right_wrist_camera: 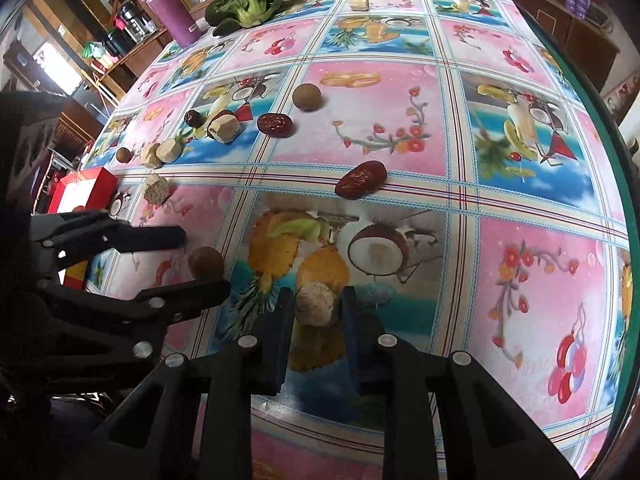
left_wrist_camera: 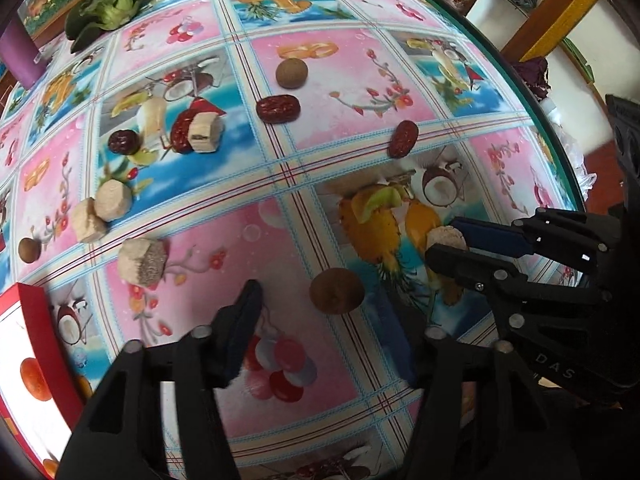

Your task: Organize fruits

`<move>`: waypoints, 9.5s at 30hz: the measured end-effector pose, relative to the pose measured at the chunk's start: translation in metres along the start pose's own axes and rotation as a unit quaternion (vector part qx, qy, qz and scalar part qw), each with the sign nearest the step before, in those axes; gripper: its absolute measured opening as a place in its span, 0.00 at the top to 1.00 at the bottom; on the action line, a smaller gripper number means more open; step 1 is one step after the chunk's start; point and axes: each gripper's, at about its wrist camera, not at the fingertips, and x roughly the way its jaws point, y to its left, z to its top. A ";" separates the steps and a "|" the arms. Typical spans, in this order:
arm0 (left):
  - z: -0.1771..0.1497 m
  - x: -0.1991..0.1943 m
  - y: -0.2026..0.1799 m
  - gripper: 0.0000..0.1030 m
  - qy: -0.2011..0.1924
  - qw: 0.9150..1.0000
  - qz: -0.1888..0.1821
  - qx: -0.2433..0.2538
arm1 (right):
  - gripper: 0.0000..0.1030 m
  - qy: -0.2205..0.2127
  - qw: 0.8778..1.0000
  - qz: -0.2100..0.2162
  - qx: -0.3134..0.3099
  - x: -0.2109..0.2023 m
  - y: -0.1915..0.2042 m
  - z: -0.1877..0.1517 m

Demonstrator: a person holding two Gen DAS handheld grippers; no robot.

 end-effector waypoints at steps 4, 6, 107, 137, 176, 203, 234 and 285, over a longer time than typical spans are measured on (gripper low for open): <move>0.001 0.000 0.002 0.60 -0.007 1.000 -0.006 -0.001 | 0.78 0.002 1.000 -0.005 -0.003 0.001 0.002 0.000; 0.003 0.001 0.003 0.68 -0.013 1.000 -0.011 -0.004 | 0.78 0.003 1.000 -0.008 -0.004 0.001 0.003 0.000; -0.122 -0.241 0.195 0.13 -0.224 0.888 0.272 -0.296 | 0.74 -0.110 0.960 0.055 -0.253 -0.018 0.277 0.075; -0.071 -0.222 0.124 0.07 -0.212 0.906 0.271 -0.245 | 0.74 -0.141 0.980 0.021 -0.140 -0.048 0.176 0.077; -0.016 -0.098 0.098 0.07 -0.119 0.969 0.177 -0.124 | 0.73 -0.076 0.992 -0.084 0.064 -0.038 -0.021 0.035; 0.027 -0.015 0.129 0.23 -0.035 0.986 0.129 -0.096 | 0.74 0.001 0.991 -0.041 0.128 0.017 -0.022 0.065; 0.022 -0.023 0.102 0.60 -0.058 0.994 0.056 -0.073 | 0.85 -0.048 0.992 -0.017 0.118 -0.014 -0.042 0.038; -0.214 -0.159 0.211 0.60 -0.129 0.947 0.140 -0.259 | 0.85 -0.025 0.961 0.154 -0.228 0.018 0.283 0.057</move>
